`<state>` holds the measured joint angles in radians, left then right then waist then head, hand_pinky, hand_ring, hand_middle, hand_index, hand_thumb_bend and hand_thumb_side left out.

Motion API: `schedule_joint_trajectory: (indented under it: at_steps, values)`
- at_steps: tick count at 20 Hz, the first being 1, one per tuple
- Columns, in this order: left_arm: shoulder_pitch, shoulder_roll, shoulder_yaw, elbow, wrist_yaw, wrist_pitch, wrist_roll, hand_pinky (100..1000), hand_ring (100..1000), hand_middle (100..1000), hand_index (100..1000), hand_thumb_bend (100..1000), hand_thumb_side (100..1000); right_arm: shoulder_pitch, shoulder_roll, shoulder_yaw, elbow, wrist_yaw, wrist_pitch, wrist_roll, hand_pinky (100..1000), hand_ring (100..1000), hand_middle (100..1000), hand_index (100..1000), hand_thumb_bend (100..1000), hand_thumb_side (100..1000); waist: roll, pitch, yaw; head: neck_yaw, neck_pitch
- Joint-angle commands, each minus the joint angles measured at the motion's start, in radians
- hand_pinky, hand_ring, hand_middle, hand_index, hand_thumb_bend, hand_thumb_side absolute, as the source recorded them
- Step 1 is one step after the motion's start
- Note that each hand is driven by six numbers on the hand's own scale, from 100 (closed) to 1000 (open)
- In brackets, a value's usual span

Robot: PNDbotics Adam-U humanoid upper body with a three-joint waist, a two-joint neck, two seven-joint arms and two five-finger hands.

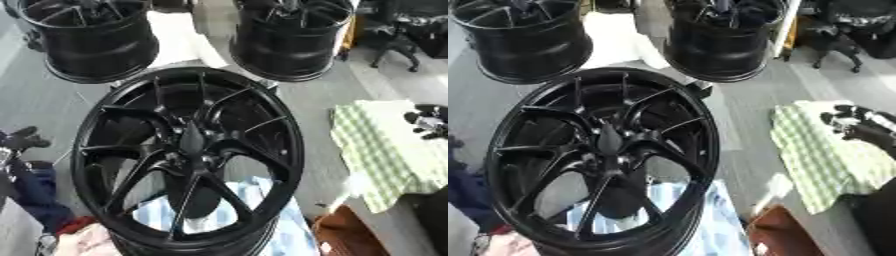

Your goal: Pull the pin out of the wheel hub.

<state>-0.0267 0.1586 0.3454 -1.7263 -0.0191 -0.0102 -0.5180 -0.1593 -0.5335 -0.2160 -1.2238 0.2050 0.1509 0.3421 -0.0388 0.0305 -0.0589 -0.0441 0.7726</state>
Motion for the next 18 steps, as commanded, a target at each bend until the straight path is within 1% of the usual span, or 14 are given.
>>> schedule_joint_trajectory:
  at_steps: [1, 2, 7, 8, 10, 12, 15, 18]
  values:
    - [-0.003, 0.011, -0.005, -0.013, -0.003, -0.001, -0.010, 689, 1000, 695, 915, 100, 859, 0.045, 0.037, -0.092, -0.068, 0.022, -0.003, -0.052, 796, 785, 880, 955, 291, 723, -0.001, -0.012, 0.009, -0.016, -0.003]
    - [-0.003, 0.011, -0.008, -0.012, -0.003, -0.001, -0.012, 689, 1000, 695, 915, 100, 858, 0.071, 0.056, -0.118, -0.094, 0.011, -0.016, -0.069, 788, 773, 861, 947, 259, 715, -0.001, -0.013, 0.015, -0.023, -0.003]
    - [-0.007, 0.011, -0.031, -0.008, 0.001, -0.003, -0.034, 689, 1000, 695, 914, 100, 860, 0.207, 0.144, -0.258, -0.234, -0.071, -0.100, -0.155, 772, 750, 828, 933, 202, 699, 0.000, -0.016, 0.057, -0.065, -0.003]
    - [-0.008, 0.010, -0.034, -0.007, 0.001, -0.004, -0.038, 689, 1000, 694, 914, 100, 860, 0.224, 0.158, -0.271, -0.261, -0.088, -0.117, -0.172, 770, 746, 822, 932, 191, 698, 0.001, -0.015, 0.063, -0.072, -0.003]
    - [-0.009, 0.008, -0.038, -0.005, 0.002, -0.005, -0.043, 689, 1000, 694, 914, 100, 861, 0.242, 0.186, -0.251, -0.313, -0.120, -0.149, -0.204, 765, 736, 808, 929, 175, 691, 0.003, -0.015, 0.070, -0.076, -0.003]
    - [-0.009, 0.007, -0.038, -0.004, 0.002, -0.005, -0.045, 689, 1000, 694, 913, 100, 861, 0.248, 0.204, -0.210, -0.339, -0.154, -0.183, -0.238, 764, 731, 799, 928, 162, 683, 0.004, -0.014, 0.074, -0.080, -0.003]
    - [-0.012, 0.007, -0.041, -0.002, 0.004, -0.004, -0.046, 689, 1000, 693, 913, 100, 862, 0.242, 0.222, -0.141, -0.342, -0.191, -0.231, -0.286, 760, 718, 782, 925, 146, 667, 0.005, -0.014, 0.078, -0.085, -0.003]
    - [-0.012, 0.004, -0.043, 0.001, 0.005, -0.003, -0.048, 689, 1000, 694, 912, 100, 864, 0.234, 0.238, -0.077, -0.333, -0.208, -0.270, -0.338, 758, 710, 771, 922, 138, 657, 0.006, -0.014, 0.083, -0.086, -0.003]
